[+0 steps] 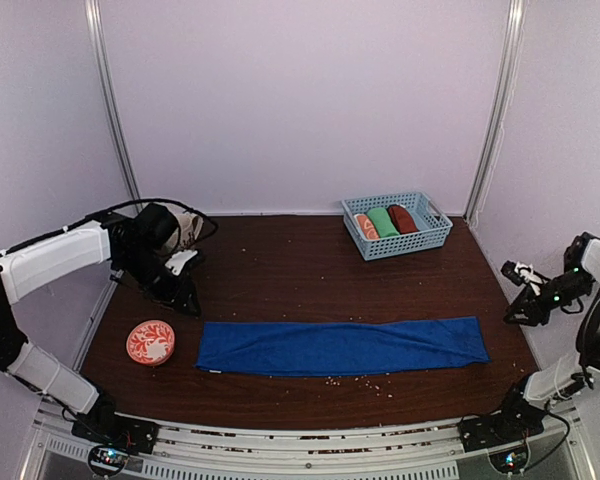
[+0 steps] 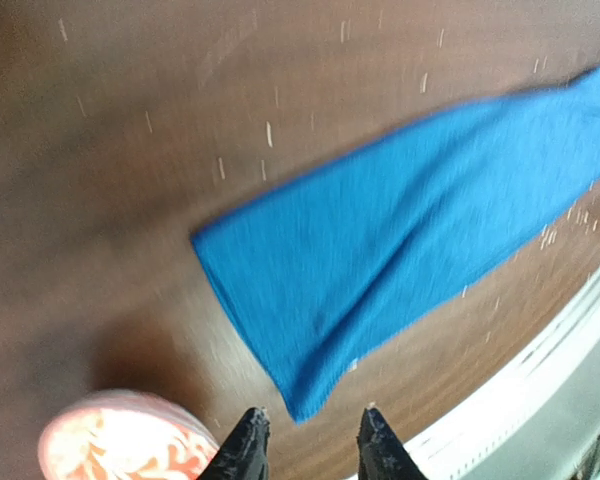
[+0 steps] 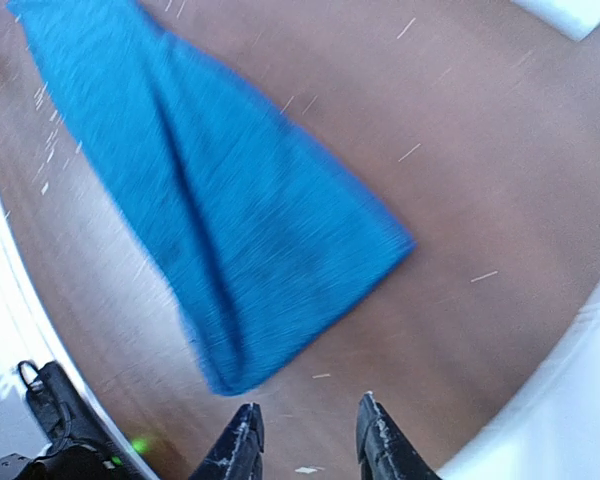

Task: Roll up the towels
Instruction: Fold the towel at the center of the board, then smooth out the towel at the center of the board.

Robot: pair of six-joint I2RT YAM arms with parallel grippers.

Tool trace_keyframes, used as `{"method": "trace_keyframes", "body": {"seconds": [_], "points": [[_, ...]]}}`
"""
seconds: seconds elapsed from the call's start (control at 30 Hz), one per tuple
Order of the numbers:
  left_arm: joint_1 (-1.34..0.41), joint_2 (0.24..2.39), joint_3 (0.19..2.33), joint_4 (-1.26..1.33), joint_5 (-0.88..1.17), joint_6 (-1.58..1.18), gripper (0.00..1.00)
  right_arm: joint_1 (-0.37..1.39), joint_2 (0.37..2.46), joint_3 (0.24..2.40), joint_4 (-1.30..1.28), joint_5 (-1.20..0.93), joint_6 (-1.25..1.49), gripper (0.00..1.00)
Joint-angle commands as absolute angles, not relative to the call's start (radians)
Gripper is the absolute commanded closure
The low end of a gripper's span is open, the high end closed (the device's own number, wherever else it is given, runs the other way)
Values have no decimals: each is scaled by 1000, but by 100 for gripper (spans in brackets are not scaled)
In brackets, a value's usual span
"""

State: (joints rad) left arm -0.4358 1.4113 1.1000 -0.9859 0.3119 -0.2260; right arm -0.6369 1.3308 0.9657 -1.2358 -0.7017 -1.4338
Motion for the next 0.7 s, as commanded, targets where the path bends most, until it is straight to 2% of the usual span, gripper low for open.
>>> {"method": "trace_keyframes", "body": {"seconds": [0.0, 0.13, 0.27, 0.43, 0.47, 0.57, 0.67], "points": [[-434, 1528, 1200, -954, 251, -208, 70, -642, 1282, 1113, -1338, -808, -1408, 66], [-434, 1600, 1229, -916, 194, -200, 70, -642, 1239, 1110, -1323, -791, -1398, 66], [-435, 1655, 1200, -849, 211, -212, 71, -611, 1177, 979, -1049, -763, -1146, 67], [-435, 1670, 1132, -759, 258, -231, 71, -457, 1195, 884, -790, -667, -872, 71], [-435, 1668, 1121, -741, 266, -233, 73, -421, 1214, 877, -772, -643, -845, 72], [-435, 1679, 1094, -706, 321, -239, 88, -308, 1292, 861, -710, -560, -768, 75], [-435, 1707, 1081, -676, 340, -243, 98, -231, 1391, 889, -691, -500, -700, 80]]}}
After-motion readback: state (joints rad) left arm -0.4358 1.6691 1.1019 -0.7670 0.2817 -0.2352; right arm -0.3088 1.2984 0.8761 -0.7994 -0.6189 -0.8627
